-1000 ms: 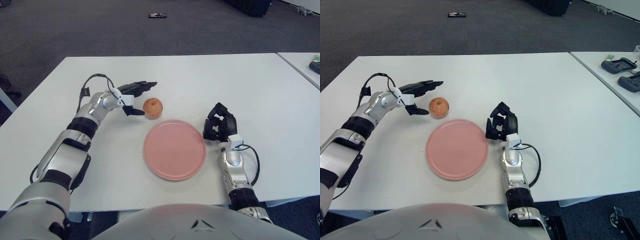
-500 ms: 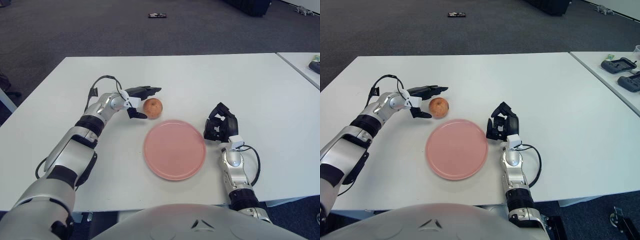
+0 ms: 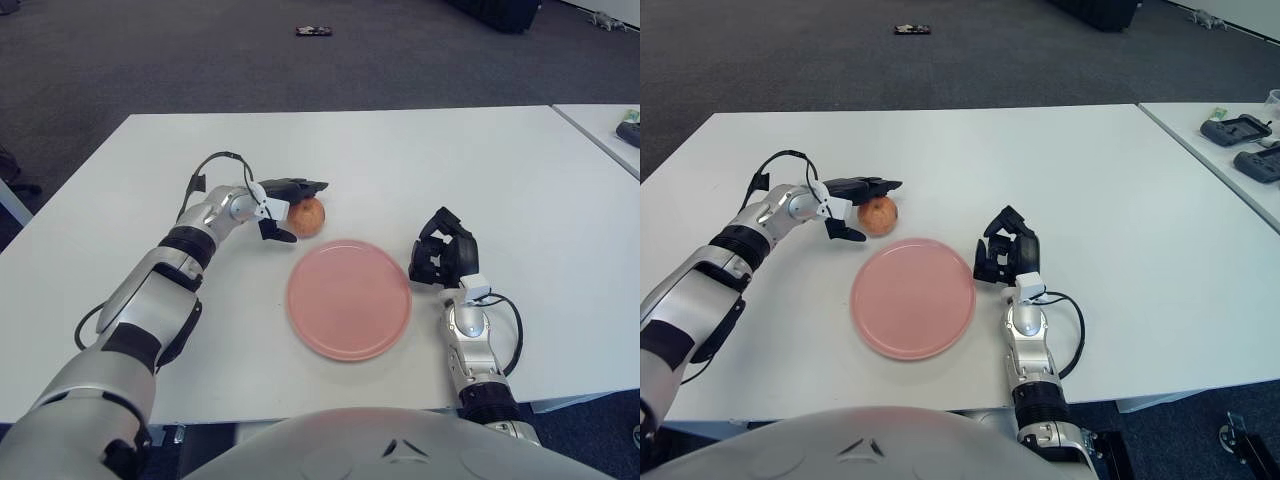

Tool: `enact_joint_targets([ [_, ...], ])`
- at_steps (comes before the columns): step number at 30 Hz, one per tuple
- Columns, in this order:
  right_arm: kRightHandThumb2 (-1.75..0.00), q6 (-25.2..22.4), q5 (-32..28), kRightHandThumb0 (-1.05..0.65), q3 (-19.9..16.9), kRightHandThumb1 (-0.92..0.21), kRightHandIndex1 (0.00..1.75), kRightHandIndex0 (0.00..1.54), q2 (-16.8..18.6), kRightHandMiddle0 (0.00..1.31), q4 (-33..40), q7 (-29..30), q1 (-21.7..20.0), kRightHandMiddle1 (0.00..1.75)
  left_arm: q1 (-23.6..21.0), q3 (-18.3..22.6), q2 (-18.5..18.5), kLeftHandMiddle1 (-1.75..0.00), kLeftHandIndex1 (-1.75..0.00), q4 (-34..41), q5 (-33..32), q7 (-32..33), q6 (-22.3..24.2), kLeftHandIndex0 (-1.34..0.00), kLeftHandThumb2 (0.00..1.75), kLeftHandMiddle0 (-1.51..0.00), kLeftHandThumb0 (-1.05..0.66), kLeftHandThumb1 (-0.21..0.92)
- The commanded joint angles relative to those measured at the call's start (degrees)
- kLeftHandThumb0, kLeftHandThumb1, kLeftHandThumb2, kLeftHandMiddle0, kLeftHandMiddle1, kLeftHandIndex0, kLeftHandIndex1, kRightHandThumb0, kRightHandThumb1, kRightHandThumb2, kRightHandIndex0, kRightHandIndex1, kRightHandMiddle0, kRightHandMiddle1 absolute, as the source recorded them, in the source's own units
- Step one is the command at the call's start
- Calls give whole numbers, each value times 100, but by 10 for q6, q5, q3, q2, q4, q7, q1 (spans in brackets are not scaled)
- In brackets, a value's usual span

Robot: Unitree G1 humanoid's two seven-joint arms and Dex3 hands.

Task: Put the apple into the plate.

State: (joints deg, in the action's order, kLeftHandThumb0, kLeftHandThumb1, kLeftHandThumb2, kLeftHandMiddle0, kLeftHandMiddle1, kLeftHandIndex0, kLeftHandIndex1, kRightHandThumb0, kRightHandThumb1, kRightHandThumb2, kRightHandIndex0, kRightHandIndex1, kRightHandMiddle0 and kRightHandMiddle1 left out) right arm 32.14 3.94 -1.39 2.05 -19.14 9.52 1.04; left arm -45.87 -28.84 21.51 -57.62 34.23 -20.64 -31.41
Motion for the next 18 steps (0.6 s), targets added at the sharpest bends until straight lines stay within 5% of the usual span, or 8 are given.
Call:
enact_joint_targets([
  [1, -152, 7, -2, -55, -3, -16, 175, 137, 2, 75, 12, -1, 0, 175, -14, -9, -9, 0, 0, -16, 9, 6, -3, 0, 107, 0, -78, 24],
  [18, -152, 1, -3, -55, -4, -16, 175, 135, 3, 75, 25, 0, 7, 175, -32, -36, -33, -1, 0, -65, 30, 35, -10, 0, 108, -1, -75, 26],
])
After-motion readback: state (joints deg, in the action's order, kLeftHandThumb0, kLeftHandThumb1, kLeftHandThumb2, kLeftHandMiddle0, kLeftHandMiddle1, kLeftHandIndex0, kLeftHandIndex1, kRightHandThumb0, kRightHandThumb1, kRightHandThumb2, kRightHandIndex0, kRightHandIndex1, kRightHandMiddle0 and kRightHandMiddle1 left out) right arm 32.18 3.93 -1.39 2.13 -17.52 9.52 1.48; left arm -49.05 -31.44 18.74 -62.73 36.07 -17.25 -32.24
